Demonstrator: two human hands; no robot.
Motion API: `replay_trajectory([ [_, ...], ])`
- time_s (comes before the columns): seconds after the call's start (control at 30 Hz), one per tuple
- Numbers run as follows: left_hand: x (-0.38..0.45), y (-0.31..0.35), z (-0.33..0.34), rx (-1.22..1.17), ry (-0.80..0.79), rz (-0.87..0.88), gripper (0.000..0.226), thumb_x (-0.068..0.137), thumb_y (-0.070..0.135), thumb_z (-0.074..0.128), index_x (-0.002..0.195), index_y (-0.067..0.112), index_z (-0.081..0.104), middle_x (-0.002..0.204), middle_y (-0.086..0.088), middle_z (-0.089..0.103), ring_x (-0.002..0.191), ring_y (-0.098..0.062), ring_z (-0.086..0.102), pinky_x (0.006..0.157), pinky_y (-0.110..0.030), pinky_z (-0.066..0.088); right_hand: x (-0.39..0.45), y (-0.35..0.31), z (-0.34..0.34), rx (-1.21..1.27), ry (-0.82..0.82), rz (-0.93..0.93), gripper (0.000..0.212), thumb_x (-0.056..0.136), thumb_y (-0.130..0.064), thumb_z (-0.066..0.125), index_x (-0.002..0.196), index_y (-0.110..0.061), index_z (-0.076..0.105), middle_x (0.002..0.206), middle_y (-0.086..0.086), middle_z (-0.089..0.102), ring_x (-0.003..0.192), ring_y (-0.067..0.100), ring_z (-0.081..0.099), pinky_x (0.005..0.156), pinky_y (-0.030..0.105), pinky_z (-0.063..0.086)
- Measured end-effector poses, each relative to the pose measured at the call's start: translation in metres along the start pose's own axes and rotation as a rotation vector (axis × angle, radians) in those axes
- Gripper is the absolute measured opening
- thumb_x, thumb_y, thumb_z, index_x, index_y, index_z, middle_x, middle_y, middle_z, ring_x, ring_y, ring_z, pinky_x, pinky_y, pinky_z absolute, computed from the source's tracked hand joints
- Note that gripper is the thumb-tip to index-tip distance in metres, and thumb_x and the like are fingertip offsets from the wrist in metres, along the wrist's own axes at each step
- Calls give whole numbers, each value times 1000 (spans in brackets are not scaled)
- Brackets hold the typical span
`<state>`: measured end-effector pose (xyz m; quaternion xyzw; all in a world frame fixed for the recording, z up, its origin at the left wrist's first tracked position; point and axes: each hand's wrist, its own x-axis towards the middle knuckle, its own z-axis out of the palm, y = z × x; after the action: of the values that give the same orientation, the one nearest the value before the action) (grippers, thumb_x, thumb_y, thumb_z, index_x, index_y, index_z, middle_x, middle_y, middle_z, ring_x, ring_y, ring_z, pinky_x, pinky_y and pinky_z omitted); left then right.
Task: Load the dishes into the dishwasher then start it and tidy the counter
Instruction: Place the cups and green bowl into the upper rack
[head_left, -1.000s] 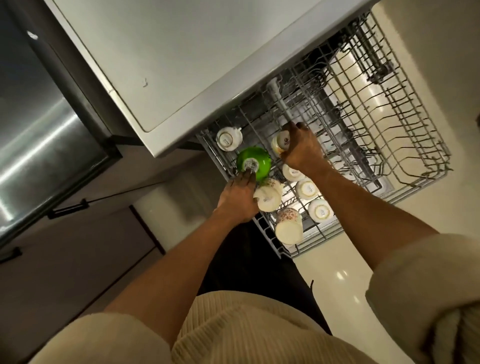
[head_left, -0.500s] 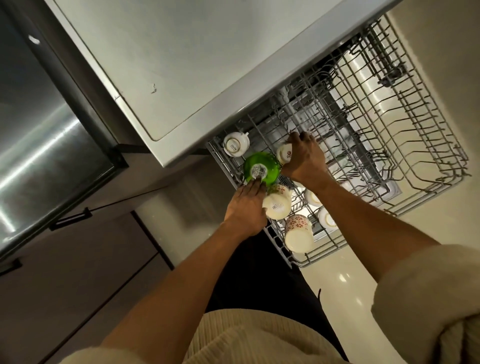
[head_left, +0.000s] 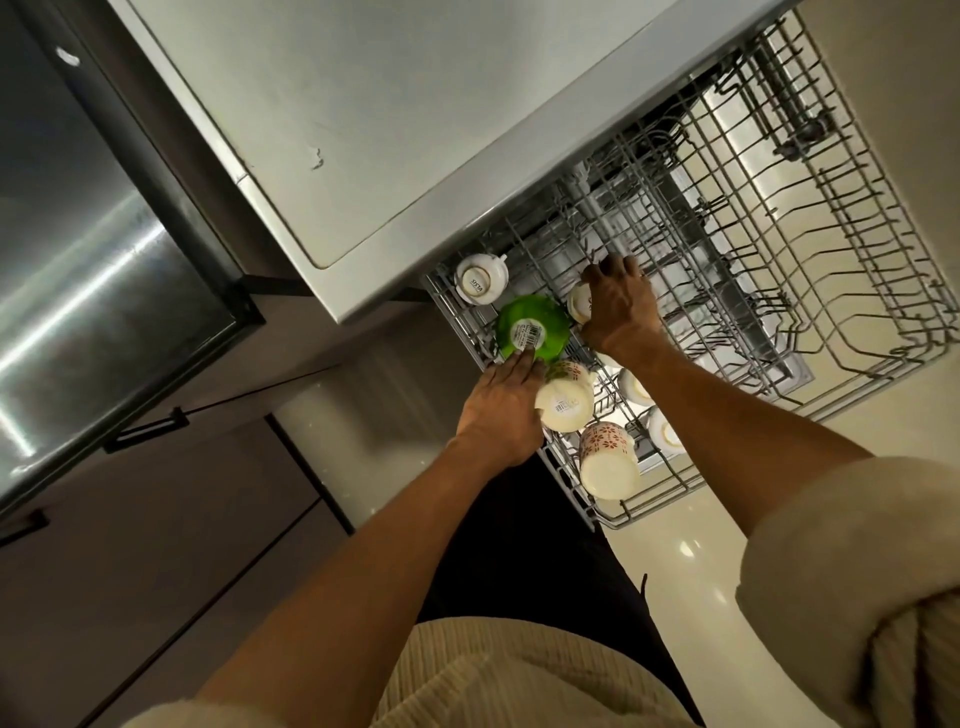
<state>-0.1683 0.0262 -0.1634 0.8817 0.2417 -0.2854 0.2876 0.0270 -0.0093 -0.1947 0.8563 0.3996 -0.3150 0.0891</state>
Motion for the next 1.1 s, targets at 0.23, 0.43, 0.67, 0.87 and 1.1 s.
replay_trajectory([
  [0.23,1,0,0,-17,-2,-6,71,93,24,52,157,12,22,166,-9,14,153,-23,11,125,-40,7,3,1,-3,30,24,58,82,72,-30,86,144,-20,49,136,13,39,121,29,40,94,44,53],
  [0.43,1,-1,-1,-30,-6,-6,72,95,25,51,158,12,20,165,-9,15,153,-23,12,125,-40,8,4,-1,-4,31,-25,56,84,72,-33,83,146,-19,45,138,13,37,125,30,38,94,46,54],
  [0.67,1,0,-3,-41,-11,-11,72,96,26,52,158,13,18,166,-8,14,153,-22,11,125,-38,6,10,3,-6,-73,-68,12,79,79,-41,78,147,-20,44,143,10,38,131,29,37,101,46,48],
  [0.87,0,0,-5,-42,-15,-7,70,97,27,51,158,12,20,166,-8,13,153,-22,11,125,-38,5,12,4,-3,-173,-75,-35,67,78,-44,79,137,-23,55,139,9,39,128,28,37,102,45,46],
  [1.1,0,1,-6,-34,-20,-6,69,97,27,51,158,12,20,166,-8,12,153,-22,10,124,-37,4,6,8,1,-99,-46,-27,70,81,-38,78,142,-22,50,139,8,38,127,28,38,102,45,48],
])
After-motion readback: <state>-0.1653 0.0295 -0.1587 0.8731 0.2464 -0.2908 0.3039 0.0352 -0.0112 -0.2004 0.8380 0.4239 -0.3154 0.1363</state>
